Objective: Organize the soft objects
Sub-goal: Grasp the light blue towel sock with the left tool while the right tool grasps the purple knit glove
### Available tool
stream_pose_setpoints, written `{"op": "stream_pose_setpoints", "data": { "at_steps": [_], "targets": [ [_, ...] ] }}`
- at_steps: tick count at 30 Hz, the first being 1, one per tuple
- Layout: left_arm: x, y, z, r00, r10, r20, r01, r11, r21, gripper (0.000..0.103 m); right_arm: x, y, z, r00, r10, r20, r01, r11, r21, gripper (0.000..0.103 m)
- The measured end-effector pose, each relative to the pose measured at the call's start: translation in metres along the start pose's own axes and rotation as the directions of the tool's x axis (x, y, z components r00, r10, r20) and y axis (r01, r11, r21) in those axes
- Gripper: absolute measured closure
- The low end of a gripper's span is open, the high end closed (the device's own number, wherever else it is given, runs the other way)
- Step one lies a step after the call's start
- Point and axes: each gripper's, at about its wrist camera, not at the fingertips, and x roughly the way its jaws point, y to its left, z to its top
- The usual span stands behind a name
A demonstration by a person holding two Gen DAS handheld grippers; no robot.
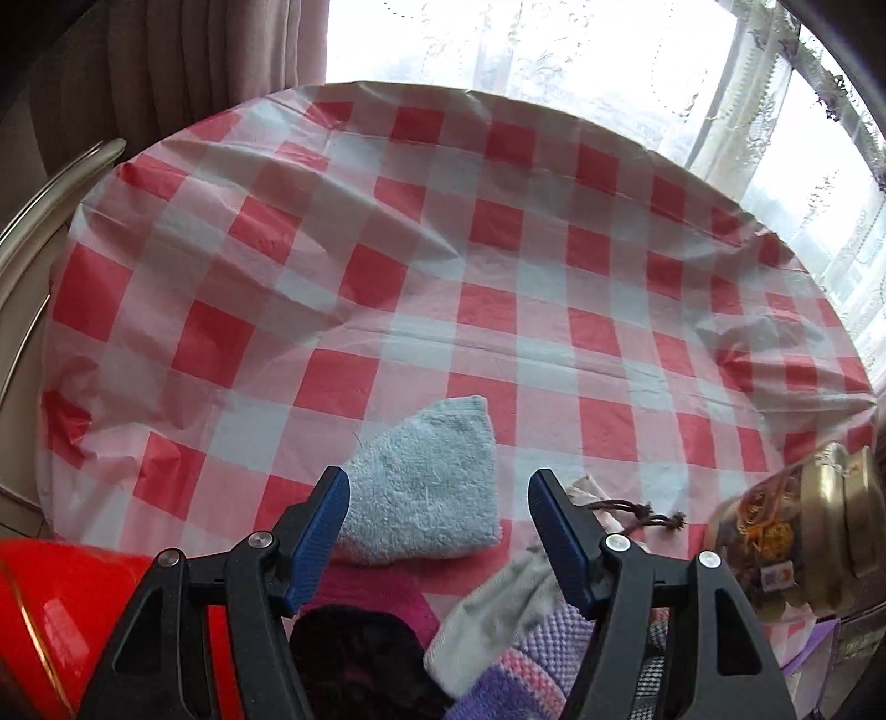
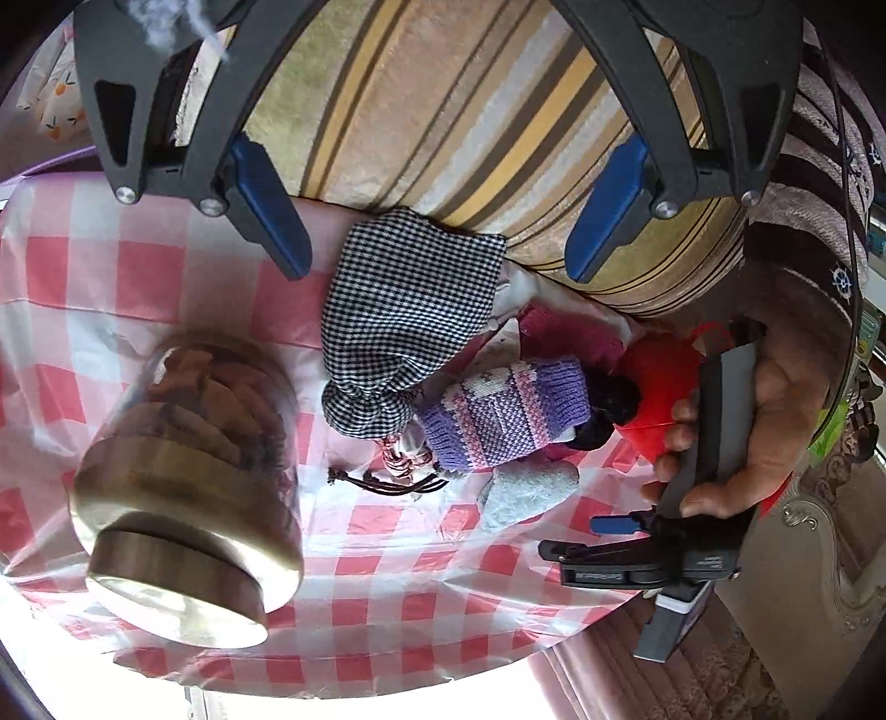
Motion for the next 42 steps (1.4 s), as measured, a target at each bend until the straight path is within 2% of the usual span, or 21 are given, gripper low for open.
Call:
{"op": "stream_pose_setpoints", "data": {
  "at_steps": [7, 9, 12, 13, 14, 17, 20, 25, 31, 40, 42],
  "targets": [
    [0.050, 0.017, 0.007, 0.991, 0.113, -0.073, -0.117, 0.992, -0.041, 0.029, 0.029, 0.022, 0.015, 0.998, 0.055, -0.018, -0.055, 0.998, -0.024, 0.009],
    [0.061, 0.018, 0.005, 0.990, 0.099, -0.098, -0.102, 0.994, -0.034, 0.029, 0.038, 0.029, 0.021, 0.998, 0.055, -0.019, -0.056, 0.998, -0.042, 0.009],
    [0.074, 0.011, -0.003, 0.990, 0.083, -0.112, -0.080, 0.996, 0.027, 0.030, 0.054, 0.033, 0.029, 0.997, 0.063, -0.035, -0.065, 0.997, -0.035, 0.009],
    [0.077, 0.008, -0.006, 0.991, 0.078, -0.111, -0.073, 0.996, 0.047, 0.037, 0.060, 0.034, 0.032, 0.997, 0.070, -0.045, -0.071, 0.997, -0.022, 0.009],
    [0.079, 0.006, -0.008, 0.991, 0.076, -0.111, -0.069, 0.996, 0.064, 0.050, 0.065, 0.035, 0.035, 0.996, 0.076, -0.052, -0.077, 0.997, -0.007, 0.009],
    [0.076, 0.005, -0.010, 0.996, 0.045, -0.078, -0.040, 0.997, 0.069, 0.070, 0.078, 0.039, 0.042, 0.995, 0.072, -0.066, -0.071, 0.997, 0.015, 0.009],
    [0.063, 0.004, -0.009, 1.000, 0.016, -0.022, -0.014, 0.997, 0.076, 0.075, 0.087, 0.040, 0.051, 0.996, 0.067, -0.063, -0.065, 0.997, 0.045, 0.009],
    [0.032, 0.006, -0.009, 0.995, -0.052, 0.084, 0.047, 0.997, 0.059, 0.076, 0.105, 0.033, 0.063, 0.995, 0.084, -0.061, -0.074, 0.985, 0.159, 0.009],
    [0.008, 0.002, -0.013, 0.981, -0.105, 0.162, 0.096, 0.993, 0.065, 0.076, 0.125, 0.024, 0.076, 0.991, 0.107, -0.077, -0.080, 0.952, 0.295, 0.009],
    [-0.011, -0.002, -0.018, 0.963, -0.103, 0.249, 0.087, 0.993, 0.076, 0.076, 0.154, 0.023, 0.090, 0.993, 0.062, -0.101, -0.022, 0.935, 0.353, 0.009],
    [-0.011, 0.000, -0.018, 0.963, -0.106, 0.247, 0.093, 0.994, 0.066, 0.076, 0.160, 0.024, 0.092, 0.992, 0.053, -0.110, -0.012, 0.940, 0.340, 0.013]
  ]
}}
